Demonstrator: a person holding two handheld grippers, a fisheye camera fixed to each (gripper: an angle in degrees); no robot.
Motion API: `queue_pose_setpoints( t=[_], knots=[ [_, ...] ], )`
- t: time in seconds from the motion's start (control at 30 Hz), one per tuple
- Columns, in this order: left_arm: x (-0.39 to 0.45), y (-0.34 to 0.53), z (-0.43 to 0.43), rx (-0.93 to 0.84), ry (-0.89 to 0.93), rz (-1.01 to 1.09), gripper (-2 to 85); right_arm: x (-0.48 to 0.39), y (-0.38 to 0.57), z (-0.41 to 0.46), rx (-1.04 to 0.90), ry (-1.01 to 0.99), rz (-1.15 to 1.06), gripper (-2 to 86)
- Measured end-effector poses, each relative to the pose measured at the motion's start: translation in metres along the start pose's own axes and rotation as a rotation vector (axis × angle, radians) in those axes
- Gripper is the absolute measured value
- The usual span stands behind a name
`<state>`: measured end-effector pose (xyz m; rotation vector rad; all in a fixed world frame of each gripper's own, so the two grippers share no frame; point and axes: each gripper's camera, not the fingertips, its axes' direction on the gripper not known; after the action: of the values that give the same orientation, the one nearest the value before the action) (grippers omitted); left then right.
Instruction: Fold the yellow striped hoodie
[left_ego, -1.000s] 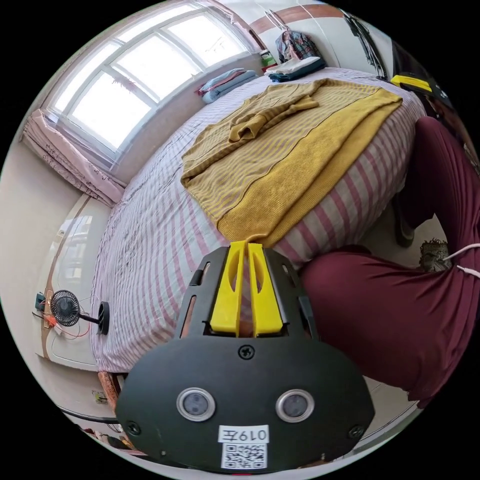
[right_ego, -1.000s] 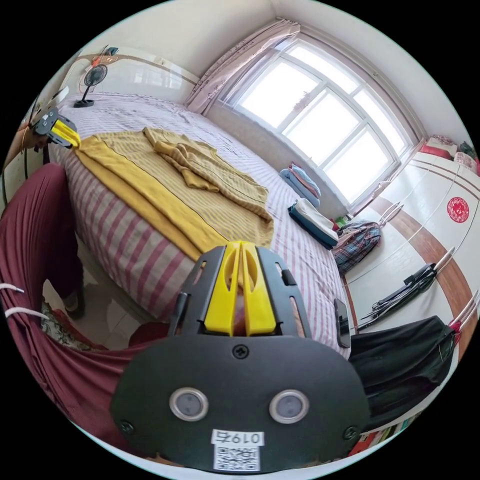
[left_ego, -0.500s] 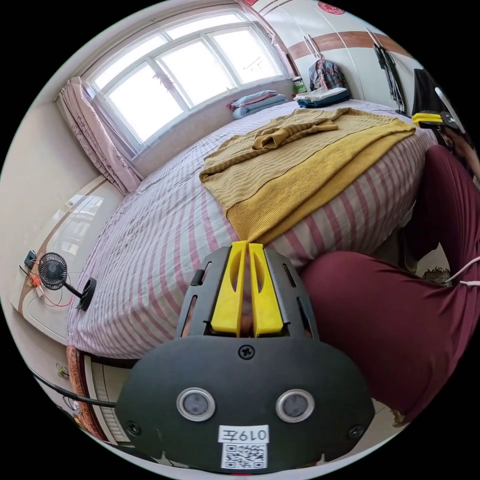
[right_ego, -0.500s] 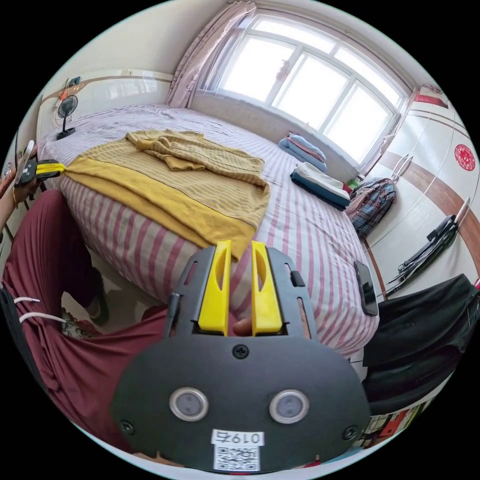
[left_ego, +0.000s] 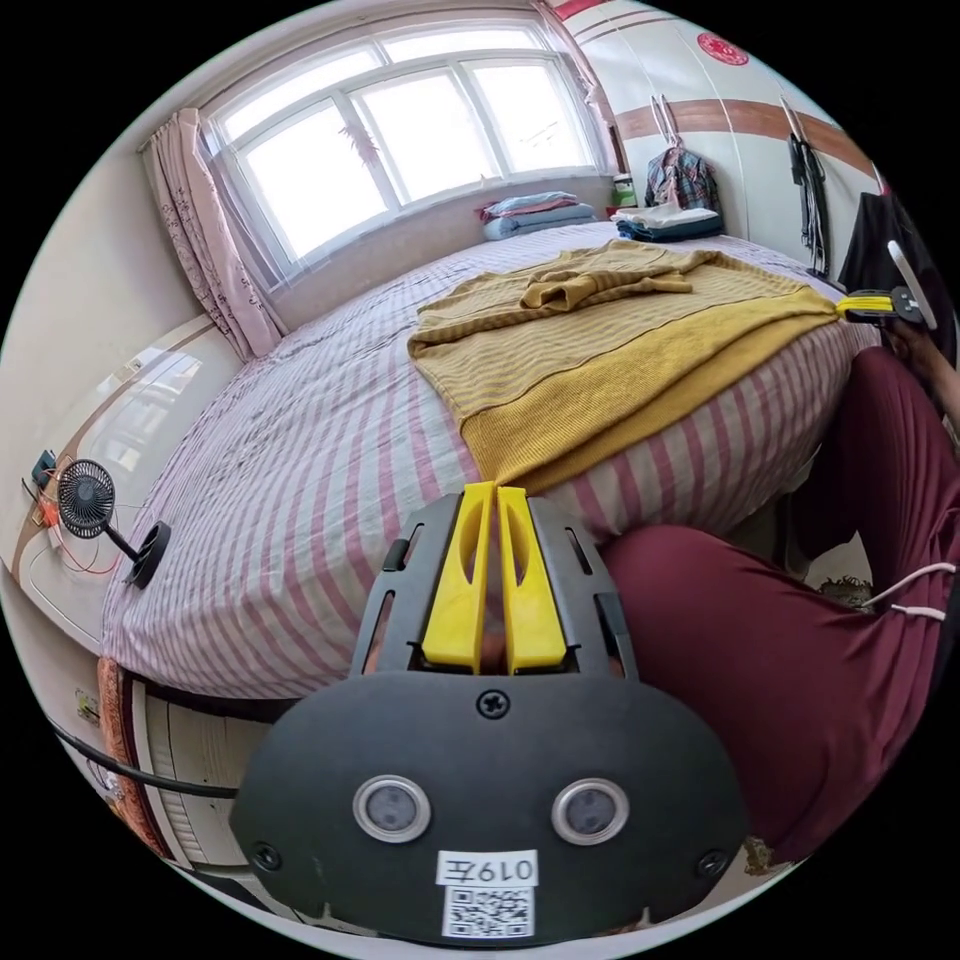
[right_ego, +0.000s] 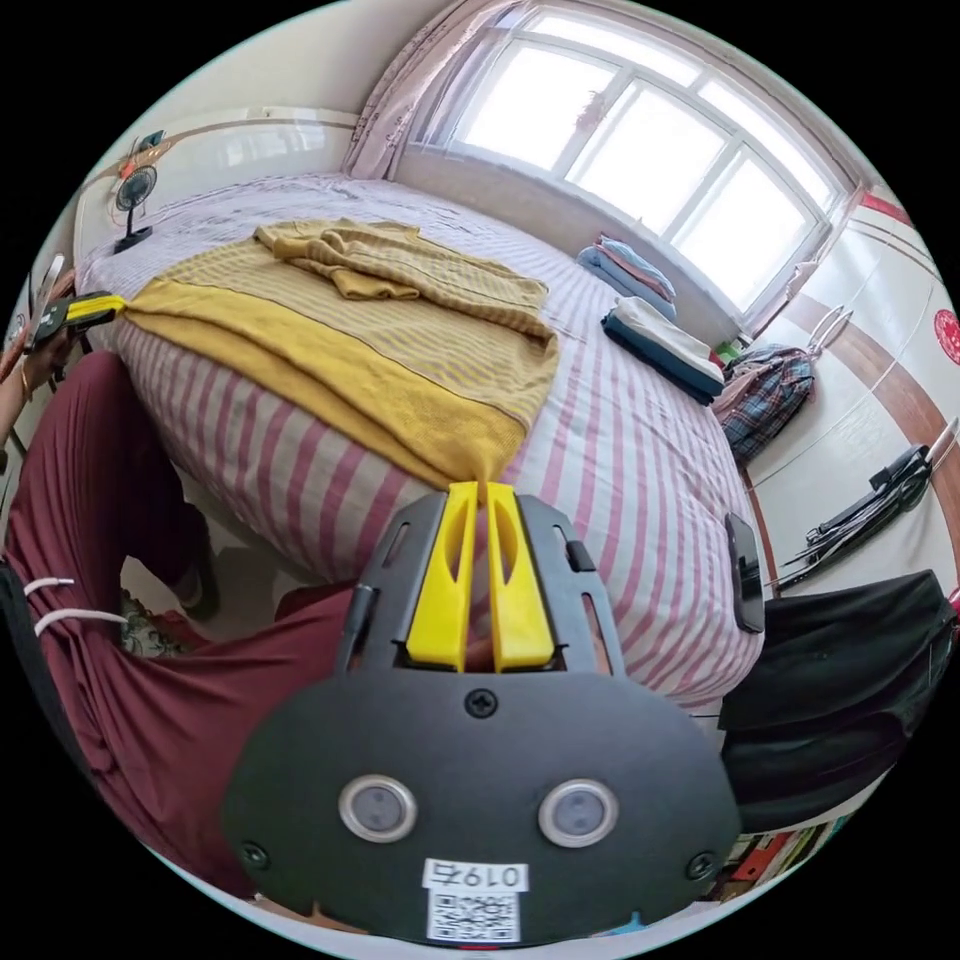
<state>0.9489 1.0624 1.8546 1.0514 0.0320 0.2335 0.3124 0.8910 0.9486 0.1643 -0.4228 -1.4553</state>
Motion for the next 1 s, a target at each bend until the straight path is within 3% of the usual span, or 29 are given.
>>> queue_pose_setpoints(
  t=[0.2,0.43,0.57,0.7,0.9,1.0],
  knots=[
    [-0.031,0.004,-0.006,0.012,0.037,-0.042,0.6,0.039,0.020,0.024,0.015,-0.173,0.107,-0.7],
    [-0.062,0.002,0.000,-0.001,0.083,-0.040,0.9,0.055,0.038,0.078,0.011,-0.233,0.164,0.4],
    [-0.078,-0.002,0.006,-0.130,0.073,0.032,0.9,0.047,0.036,0.100,-0.028,-0.240,0.080,3.3],
    [-0.096,0.000,-0.004,-0.125,0.090,0.037,0.8,0.058,0.032,0.109,-0.017,-0.239,0.074,6.8],
    [-0.194,-0.023,-0.016,0.045,0.235,-0.353,1.1,0.124,0.001,0.144,0.144,-0.419,0.276,6.5],
    [-0.239,-0.051,0.000,0.087,0.394,-0.493,1.1,0.139,-0.025,0.173,0.093,-0.606,0.226,0.5]
  ],
)
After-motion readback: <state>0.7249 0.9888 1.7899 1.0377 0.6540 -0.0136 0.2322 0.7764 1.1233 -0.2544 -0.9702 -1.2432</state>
